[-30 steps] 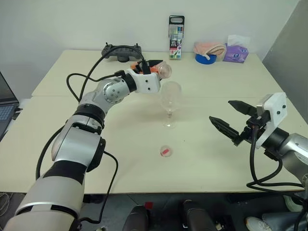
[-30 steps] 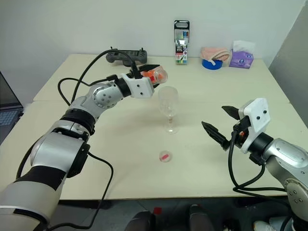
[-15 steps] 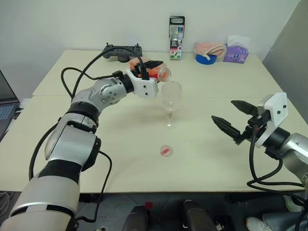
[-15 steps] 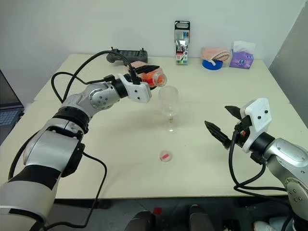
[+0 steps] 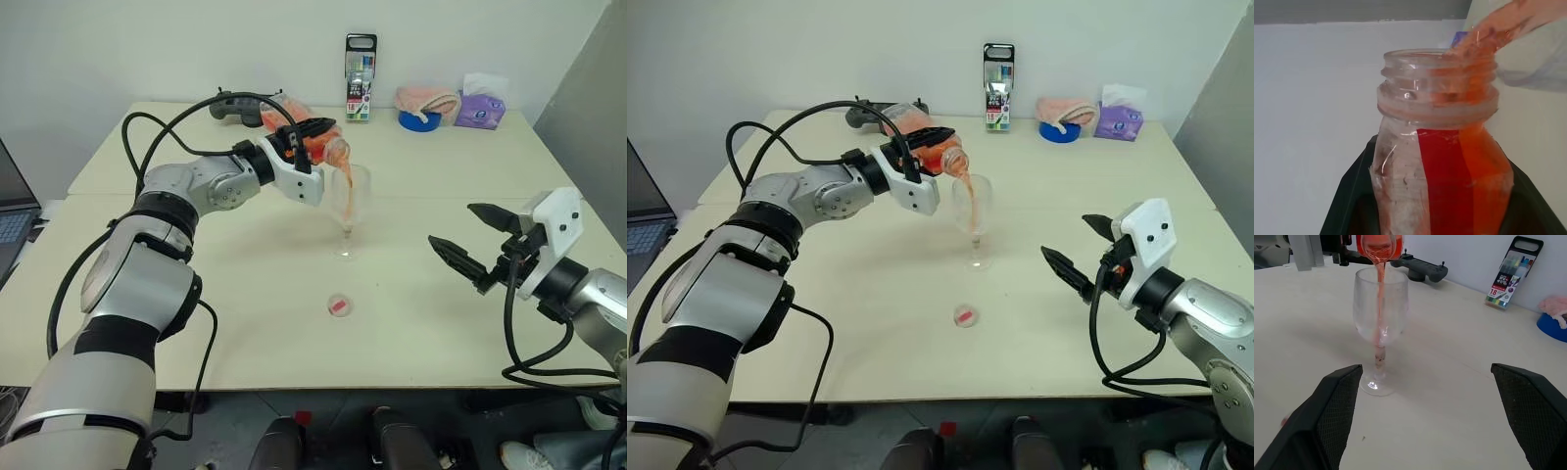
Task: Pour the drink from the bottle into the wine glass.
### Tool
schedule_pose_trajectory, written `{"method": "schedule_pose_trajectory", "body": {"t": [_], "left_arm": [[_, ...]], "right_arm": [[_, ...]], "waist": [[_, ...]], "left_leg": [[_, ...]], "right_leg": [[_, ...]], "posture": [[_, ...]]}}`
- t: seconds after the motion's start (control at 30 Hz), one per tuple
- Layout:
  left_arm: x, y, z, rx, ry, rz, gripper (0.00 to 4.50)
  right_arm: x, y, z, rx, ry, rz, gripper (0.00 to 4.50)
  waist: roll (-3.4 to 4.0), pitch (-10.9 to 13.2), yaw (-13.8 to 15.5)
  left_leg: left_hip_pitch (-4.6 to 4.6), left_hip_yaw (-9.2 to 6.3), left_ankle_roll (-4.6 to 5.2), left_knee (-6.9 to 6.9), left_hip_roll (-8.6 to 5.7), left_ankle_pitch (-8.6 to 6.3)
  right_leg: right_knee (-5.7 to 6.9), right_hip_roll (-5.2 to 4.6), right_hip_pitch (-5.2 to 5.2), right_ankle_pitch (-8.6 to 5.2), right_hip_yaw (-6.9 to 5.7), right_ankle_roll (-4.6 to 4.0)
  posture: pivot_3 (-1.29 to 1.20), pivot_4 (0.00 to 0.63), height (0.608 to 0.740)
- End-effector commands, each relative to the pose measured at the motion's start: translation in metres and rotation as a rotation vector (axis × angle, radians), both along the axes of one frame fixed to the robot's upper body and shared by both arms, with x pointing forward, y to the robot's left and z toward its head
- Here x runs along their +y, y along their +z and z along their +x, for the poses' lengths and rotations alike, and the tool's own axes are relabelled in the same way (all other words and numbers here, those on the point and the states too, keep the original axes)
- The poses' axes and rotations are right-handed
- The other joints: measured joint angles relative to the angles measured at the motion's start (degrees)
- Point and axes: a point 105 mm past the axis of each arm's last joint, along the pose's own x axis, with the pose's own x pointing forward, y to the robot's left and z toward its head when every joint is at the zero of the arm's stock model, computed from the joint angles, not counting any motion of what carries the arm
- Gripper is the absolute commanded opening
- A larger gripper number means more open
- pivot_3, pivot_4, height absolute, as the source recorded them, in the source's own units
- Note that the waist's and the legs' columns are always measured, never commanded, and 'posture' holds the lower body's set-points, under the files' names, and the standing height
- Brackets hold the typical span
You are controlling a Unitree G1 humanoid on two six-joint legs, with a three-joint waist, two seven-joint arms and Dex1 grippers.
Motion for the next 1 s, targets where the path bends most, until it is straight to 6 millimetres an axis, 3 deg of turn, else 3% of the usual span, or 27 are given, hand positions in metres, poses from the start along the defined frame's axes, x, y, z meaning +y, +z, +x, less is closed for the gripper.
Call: {"method": "schedule_pose_trajectory", "body": {"t": [0.03, 1.0], "left_arm": [[-0.005, 0.03, -0.003, -0.1, -0.017, -0.03, 1.82], [-0.003, 0.025, 0.003, -0.01, 0.021, -0.054, 1.82]], "right_arm": [[0.001, 0.009, 0.0, -0.05, -0.001, -0.015, 4.5], [0.013, 0.011, 0.005, -0.062, 0.052, -0.043, 4.5]], "waist": [[0.0, 0.0, 0.0], [0.0, 0.0, 0.0]], "left_leg": [[0.0, 0.0, 0.0, 0.0, 0.0, 0.0], [0.0, 0.0, 0.0, 0.02, -0.01, 0.0]], "right_leg": [[0.0, 0.0, 0.0, 0.0, -0.01, -0.01], [0.04, -0.01, 0.0, 0.03, 0.0, -0.05]], "posture": [[0.0, 0.15, 0.74], [0.0, 0.15, 0.74]]}}
